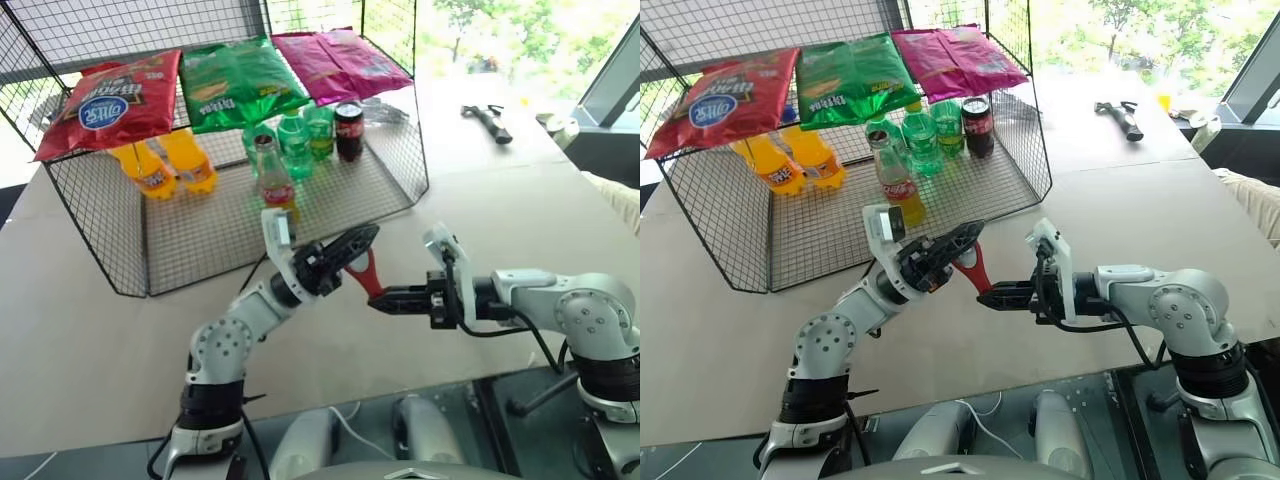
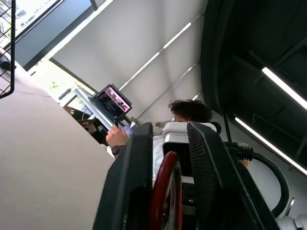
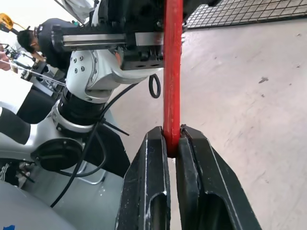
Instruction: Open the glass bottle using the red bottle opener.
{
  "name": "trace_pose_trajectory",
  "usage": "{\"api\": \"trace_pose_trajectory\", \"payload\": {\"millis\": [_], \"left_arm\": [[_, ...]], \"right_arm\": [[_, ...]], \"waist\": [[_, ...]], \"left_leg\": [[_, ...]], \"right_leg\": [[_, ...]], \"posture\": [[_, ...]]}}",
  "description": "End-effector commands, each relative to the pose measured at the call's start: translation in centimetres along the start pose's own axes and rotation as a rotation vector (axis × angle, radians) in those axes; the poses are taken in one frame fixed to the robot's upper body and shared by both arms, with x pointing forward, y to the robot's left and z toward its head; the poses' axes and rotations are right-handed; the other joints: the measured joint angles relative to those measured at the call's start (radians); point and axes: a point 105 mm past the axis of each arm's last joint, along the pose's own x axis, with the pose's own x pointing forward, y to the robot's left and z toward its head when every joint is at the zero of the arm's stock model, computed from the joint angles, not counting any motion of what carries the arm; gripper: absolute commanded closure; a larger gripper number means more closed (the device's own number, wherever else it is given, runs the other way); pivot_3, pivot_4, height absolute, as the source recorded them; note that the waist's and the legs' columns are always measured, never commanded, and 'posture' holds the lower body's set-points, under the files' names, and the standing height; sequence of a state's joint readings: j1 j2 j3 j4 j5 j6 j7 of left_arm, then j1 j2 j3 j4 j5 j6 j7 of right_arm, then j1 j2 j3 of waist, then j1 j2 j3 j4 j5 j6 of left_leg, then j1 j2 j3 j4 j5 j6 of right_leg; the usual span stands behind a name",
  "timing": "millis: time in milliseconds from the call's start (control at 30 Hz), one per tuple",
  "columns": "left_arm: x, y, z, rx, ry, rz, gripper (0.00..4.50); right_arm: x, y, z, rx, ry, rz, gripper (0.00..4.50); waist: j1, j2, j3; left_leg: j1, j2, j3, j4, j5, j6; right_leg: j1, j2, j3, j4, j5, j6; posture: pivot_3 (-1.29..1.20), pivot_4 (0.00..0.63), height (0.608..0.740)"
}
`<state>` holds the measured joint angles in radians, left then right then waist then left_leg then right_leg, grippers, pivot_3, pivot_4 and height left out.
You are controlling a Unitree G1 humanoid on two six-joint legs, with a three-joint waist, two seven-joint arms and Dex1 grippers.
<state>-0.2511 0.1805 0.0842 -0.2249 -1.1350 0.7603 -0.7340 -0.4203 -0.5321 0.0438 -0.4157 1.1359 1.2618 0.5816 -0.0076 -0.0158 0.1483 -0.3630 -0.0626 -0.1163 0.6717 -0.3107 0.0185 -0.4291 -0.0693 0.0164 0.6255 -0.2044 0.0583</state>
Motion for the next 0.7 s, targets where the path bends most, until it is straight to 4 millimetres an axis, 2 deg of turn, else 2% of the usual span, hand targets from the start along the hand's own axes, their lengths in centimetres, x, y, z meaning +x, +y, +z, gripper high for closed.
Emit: {"api": "trace_pose_trajectory", "payload": {"millis": [33,67,100,133,167,333,433,500,600,700], "left_arm": [[0.2,-0.4,0.6,0.02,-0.025,-0.015,1.5],[0.1,-0.2,0.7,0.022,-0.035,-0.004,1.09],[0.2,-0.1,0.9,0.032,-0.043,0.005,0.86],[0.2,0.0,1.1,0.037,-0.053,0.012,0.22],[0.2,0.1,1.3,0.039,-0.062,0.015,0.04],[0.0,0.1,2.0,0.062,-0.086,0.025,0.01],[-0.5,0.0,2.9,0.106,-0.112,0.061,0.01],[-0.9,-0.5,3.2,0.137,-0.121,0.082,0.01],[-1.8,-1.0,3.1,0.235,-0.111,0.18,0.01],[-2.6,-1.3,3.3,0.311,-0.146,0.283,0.01]], "right_arm": [[0.2,0.9,0.6,-0.045,-0.013,0.03,4.5],[0.1,0.9,0.6,-0.044,-0.012,0.029,4.5],[0.0,0.9,0.5,-0.04,-0.01,0.025,4.5],[0.0,0.8,0.4,-0.037,-0.009,0.023,4.5],[-0.1,0.8,0.3,-0.034,-0.008,0.021,4.5],[-0.7,0.4,0.1,-0.004,-0.028,0.005,4.5],[-1.8,-0.7,-0.3,0.038,-0.066,-0.051,4.5],[-2.8,-2.0,-0.3,0.046,-0.111,-0.133,4.5],[-4.7,-5.1,0.9,-0.036,-0.219,-0.352,4.5],[-5.7,-7.0,2.5,-0.155,-0.314,-0.518,4.5]], "waist": [[0.001,0.0,0.0],[0.001,0.0,0.0],[0.001,0.0,0.0],[0.001,0.0,0.0],[0.001,0.0,0.0],[0.002,0.0,0.0],[0.004,0.0,0.0],[0.005,0.0,0.0],[0.001,0.0,0.0],[0.002,0.0,0.0]], "left_leg": [[0.0,0.0,0.0,0.0,0.0,0.0],[0.0,0.0,0.0,0.0,0.0,0.0],[0.0,0.0,0.0,0.0,0.0,0.0],[0.0,0.0,0.0,0.0,0.0,0.0],[0.0,0.0,0.0,0.0,0.0,0.0],[0.0,0.0,0.0,0.0,0.0,0.0],[0.0,0.0,0.0,0.0,0.0,0.0],[0.0,0.0,0.0,0.0,0.0,0.0],[0.0,0.0,0.001,0.0,0.0,0.0],[0.001,0.0,0.002,0.0,0.0,0.0]], "right_leg": [[0.0,0.0,0.0,0.0,0.0,0.0],[0.0,0.0,0.0,0.0,0.0,0.0],[0.0,0.0,0.0,0.0,0.0,0.0],[0.0,0.0,0.0,0.0,0.0,0.0],[0.0,0.0,0.0,0.0,0.0,0.0],[0.0,0.0,0.0,0.0,0.0,0.0],[0.0,0.0,0.0,0.0,0.0,0.0],[0.0,0.0,0.0,0.0,0.0,0.0],[0.0,0.0,0.001,0.0,0.0,0.0],[0.0,0.0,0.002,0.0,0.0,0.0]], "posture": [[0.0,0.15,0.74],[0.0,0.15,0.74],[0.0,0.15,0.74],[0.0,0.15,0.74],[0.0,0.15,0.74],[0.0,0.15,0.74],[0.0,0.15,0.74],[0.0,0.15,0.74],[0.0,0.15,0.74],[0.0,0.15,0.74]]}}
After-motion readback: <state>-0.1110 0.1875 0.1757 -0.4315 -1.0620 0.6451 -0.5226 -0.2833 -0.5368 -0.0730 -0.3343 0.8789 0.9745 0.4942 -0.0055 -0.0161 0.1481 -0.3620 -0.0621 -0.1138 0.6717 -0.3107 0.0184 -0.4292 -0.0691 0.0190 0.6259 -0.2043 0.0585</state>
